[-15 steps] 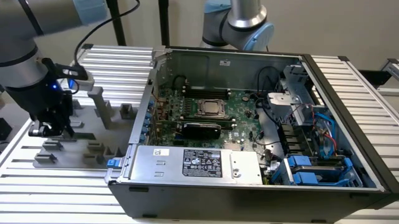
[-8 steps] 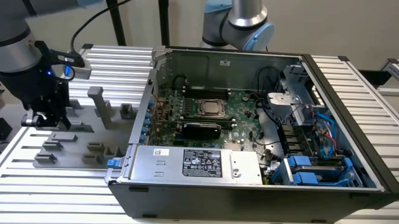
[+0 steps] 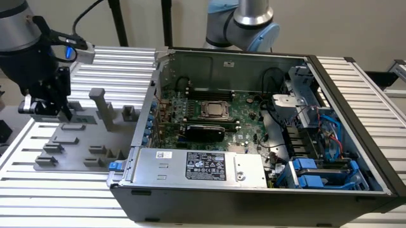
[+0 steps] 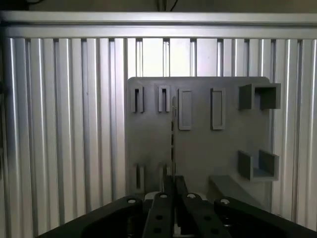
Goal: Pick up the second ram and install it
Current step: 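Pick up the second ram and move it above second insertion slot, then insert the second ram into the second slot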
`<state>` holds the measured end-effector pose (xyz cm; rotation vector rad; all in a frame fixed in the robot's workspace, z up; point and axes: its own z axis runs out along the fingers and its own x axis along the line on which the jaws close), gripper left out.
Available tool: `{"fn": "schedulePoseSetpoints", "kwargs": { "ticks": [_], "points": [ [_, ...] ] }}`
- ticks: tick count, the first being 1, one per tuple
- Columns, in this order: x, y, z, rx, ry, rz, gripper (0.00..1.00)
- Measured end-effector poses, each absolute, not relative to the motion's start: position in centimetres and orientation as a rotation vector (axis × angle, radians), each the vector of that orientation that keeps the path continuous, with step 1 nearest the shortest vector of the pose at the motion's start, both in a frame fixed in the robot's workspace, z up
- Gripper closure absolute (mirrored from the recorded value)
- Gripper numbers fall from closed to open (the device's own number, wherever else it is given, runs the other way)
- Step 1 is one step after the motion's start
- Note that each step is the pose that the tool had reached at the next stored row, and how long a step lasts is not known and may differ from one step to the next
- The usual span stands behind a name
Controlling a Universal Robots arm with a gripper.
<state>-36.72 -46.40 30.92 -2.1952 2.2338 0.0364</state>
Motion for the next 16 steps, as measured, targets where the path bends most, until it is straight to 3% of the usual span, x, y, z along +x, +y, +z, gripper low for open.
{"fn": "schedulePoseSetpoints", "kwargs": {
  "ticks": [16],
  "points": [
    [-29.7, -46.3, 36.9, -2.195, 2.234, 0.036, 1.0]
  ]
}}
